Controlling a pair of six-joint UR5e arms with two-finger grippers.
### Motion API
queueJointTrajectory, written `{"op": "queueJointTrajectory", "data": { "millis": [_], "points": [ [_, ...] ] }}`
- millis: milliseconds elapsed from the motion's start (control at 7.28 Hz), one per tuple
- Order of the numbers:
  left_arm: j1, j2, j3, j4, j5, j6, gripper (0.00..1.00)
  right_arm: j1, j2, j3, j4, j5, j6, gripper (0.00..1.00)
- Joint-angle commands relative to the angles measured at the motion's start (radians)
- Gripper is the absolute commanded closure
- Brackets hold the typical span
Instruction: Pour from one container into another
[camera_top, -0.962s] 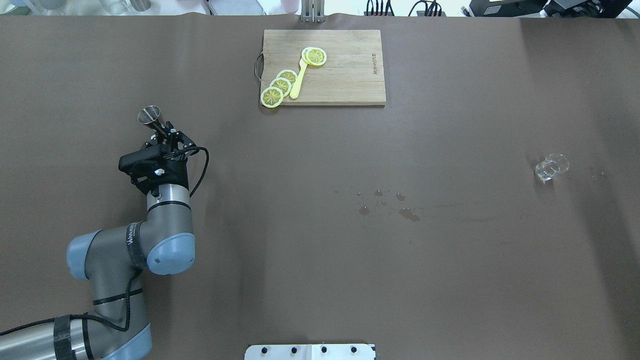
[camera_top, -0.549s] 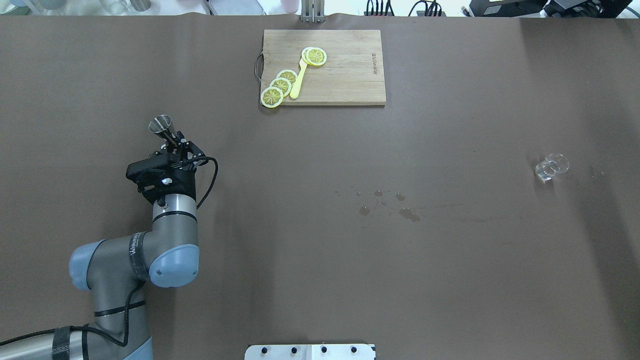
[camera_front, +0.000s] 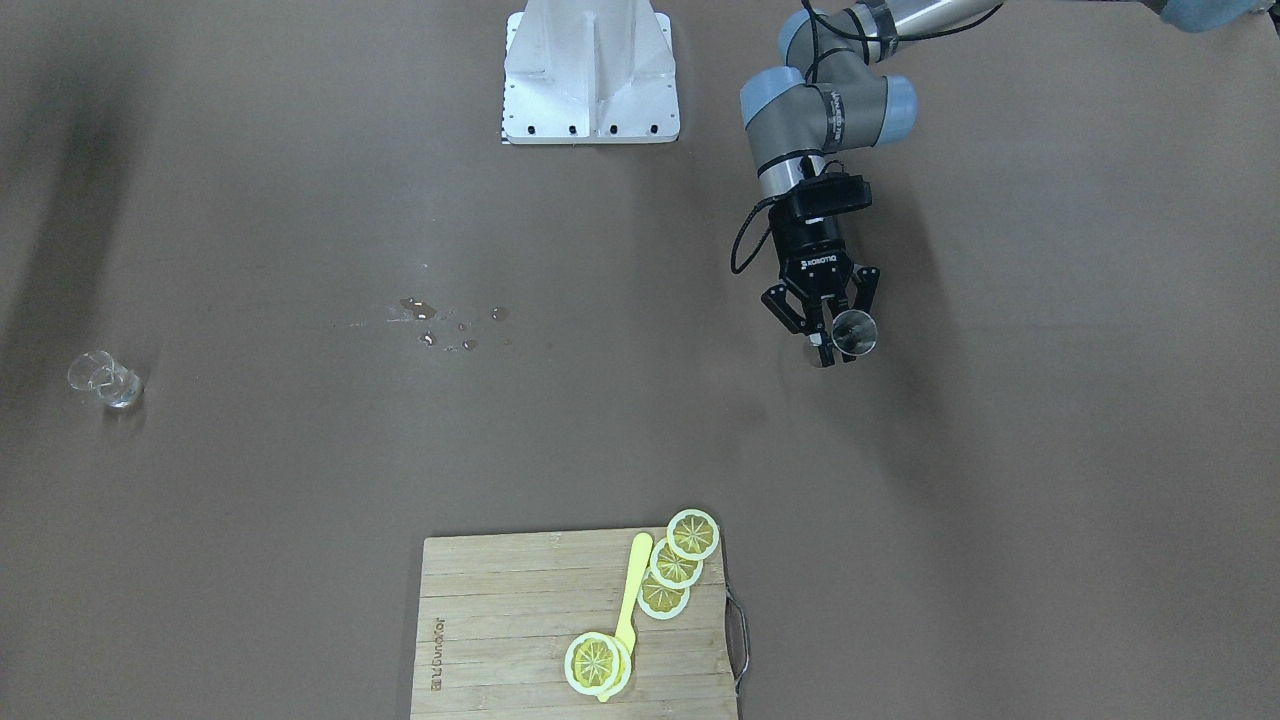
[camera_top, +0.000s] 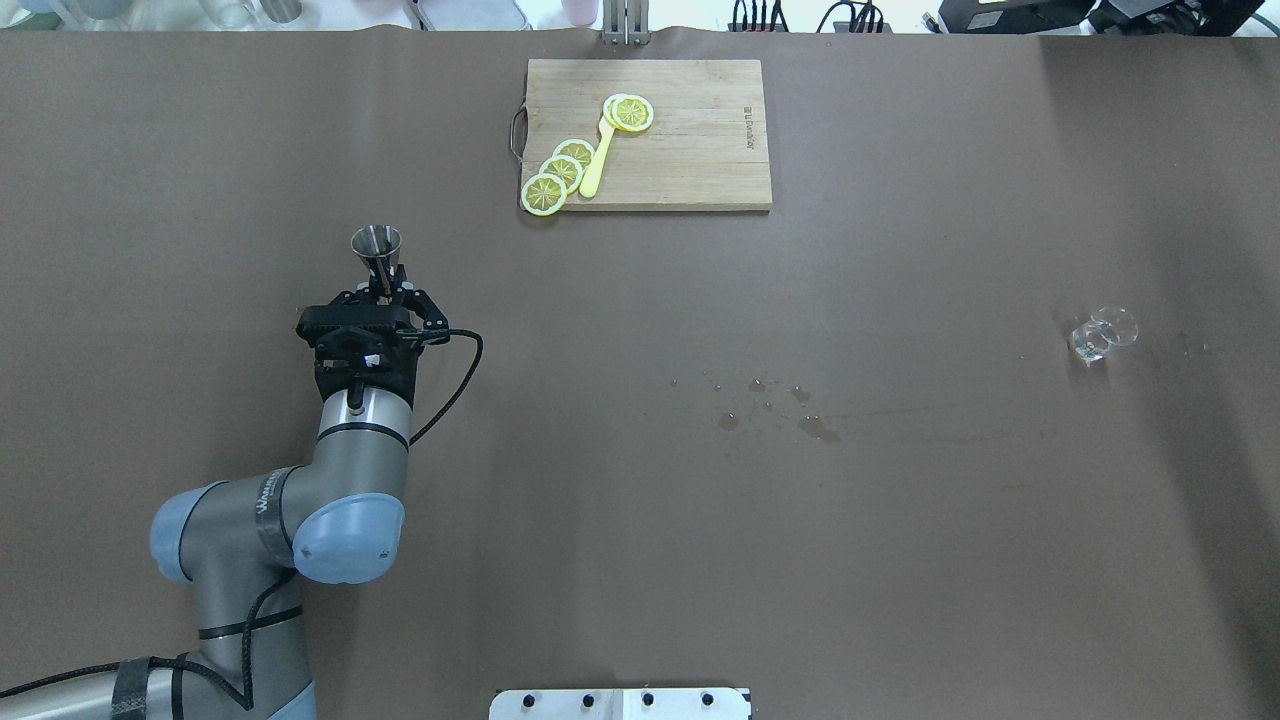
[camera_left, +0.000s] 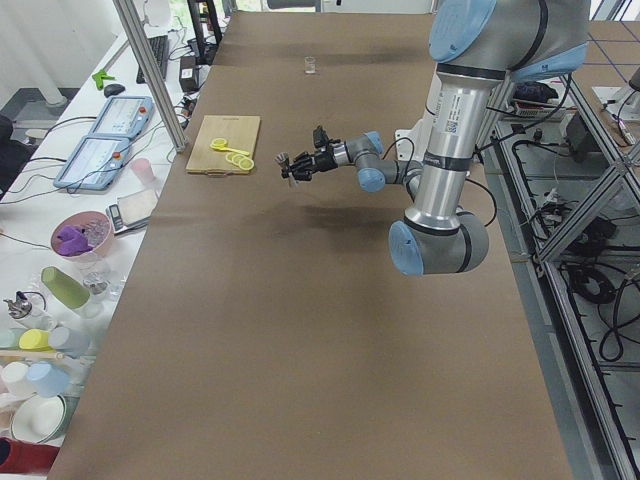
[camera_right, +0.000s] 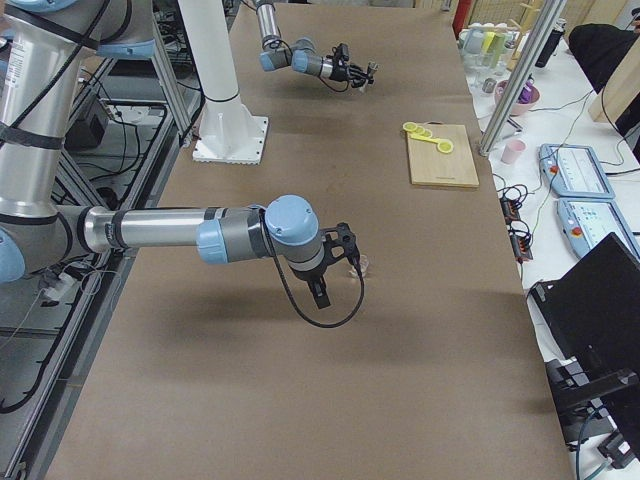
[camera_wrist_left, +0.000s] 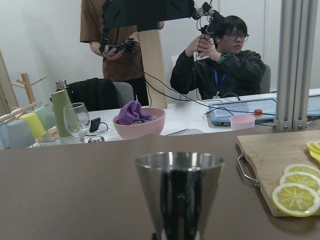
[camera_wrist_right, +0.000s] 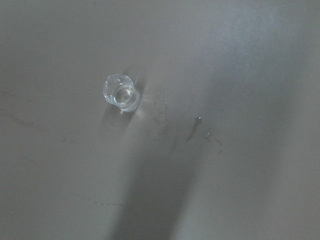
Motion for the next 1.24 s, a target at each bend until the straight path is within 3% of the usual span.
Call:
{"op": "queueJointTrajectory", "data": {
  "millis": [0,275,549,687,962,1099],
  "points": [
    [-0.001,-0.002,0.004,-0.16,-0.088,0.225,1.0,-0.131,0.005,-0.14,0.296,-0.002,0.001,0.0],
    [-0.006,-0.002,0.012,-0.341,-0.195,0.431,1.0,-0.183,0.011,-0.289,0.581,-0.004,0.003,0.0],
    [-0.012,-0.009,0.023,-0.553,-0.371,0.687,1.0,-0.241,0.121,-0.419,0.723,-0.025,0.006,0.04],
    [-0.035,-0.035,0.037,-0.593,-0.463,0.802,1.0,-0.27,0.146,-0.423,0.756,-0.027,0.064,0.1],
    [-0.101,-0.119,0.118,-0.69,-0.716,0.916,1.0,-0.321,0.159,-0.426,0.844,-0.09,0.191,0.09],
    [-0.148,-0.181,0.188,-0.736,-0.843,0.999,1.0,-0.362,0.159,-0.461,0.947,-0.132,0.295,0.07]
  ]
}}
